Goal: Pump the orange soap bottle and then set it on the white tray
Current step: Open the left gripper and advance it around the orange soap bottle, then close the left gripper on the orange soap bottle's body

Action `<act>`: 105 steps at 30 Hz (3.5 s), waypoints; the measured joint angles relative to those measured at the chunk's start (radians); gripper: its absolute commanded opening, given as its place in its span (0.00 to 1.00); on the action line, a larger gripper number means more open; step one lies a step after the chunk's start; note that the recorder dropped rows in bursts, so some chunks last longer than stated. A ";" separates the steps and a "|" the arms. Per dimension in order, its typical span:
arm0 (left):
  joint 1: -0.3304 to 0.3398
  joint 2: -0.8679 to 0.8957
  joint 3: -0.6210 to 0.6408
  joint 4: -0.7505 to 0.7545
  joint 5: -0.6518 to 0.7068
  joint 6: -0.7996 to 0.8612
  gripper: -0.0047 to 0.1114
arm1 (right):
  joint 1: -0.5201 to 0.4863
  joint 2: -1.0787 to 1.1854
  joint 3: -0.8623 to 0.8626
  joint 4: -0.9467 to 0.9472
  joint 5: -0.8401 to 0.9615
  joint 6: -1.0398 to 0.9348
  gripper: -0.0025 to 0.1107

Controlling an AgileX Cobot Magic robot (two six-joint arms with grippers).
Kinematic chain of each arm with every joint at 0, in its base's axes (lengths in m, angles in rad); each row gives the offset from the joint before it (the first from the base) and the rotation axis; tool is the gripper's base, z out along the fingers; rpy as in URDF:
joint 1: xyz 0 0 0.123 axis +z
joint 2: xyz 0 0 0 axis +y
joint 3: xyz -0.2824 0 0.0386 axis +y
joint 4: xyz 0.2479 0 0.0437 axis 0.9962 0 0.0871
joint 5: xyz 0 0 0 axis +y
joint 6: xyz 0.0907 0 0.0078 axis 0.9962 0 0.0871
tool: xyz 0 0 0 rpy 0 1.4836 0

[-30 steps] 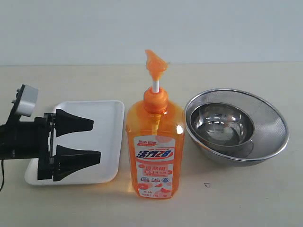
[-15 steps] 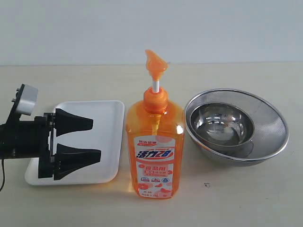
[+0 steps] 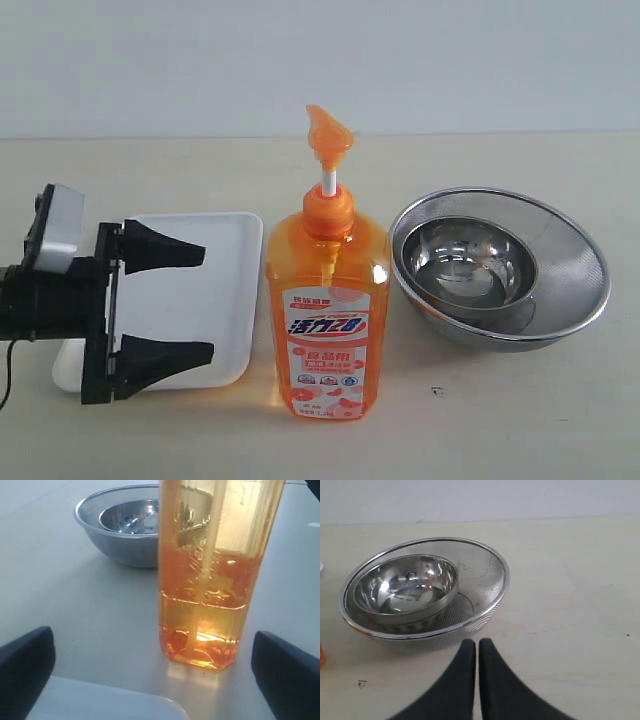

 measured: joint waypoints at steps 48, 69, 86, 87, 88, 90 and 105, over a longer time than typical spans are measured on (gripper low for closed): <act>-0.269 0.012 -0.138 -0.059 0.000 -0.060 0.98 | 0.000 0.000 0.000 0.000 0.000 0.000 0.02; -0.325 0.092 -0.180 -0.147 0.000 -0.008 0.98 | 0.000 0.000 0.000 0.000 0.000 0.000 0.02; -0.403 0.149 -0.190 -0.189 0.000 -0.035 0.98 | 0.000 0.000 0.000 0.000 0.000 0.000 0.02; -0.403 0.149 -0.190 -0.191 0.000 -0.038 0.98 | 0.000 0.000 0.000 0.000 0.000 0.000 0.02; -0.403 0.149 -0.190 -0.191 0.000 -0.040 0.98 | 0.000 0.000 0.000 0.000 0.000 0.000 0.02; -0.403 0.149 -0.190 -0.191 0.000 -0.040 0.98 | 0.000 0.000 0.000 0.000 0.000 0.000 0.02; -0.403 0.149 -0.190 -0.185 0.000 -0.042 0.98 | 0.000 0.000 0.000 0.000 0.000 0.000 0.02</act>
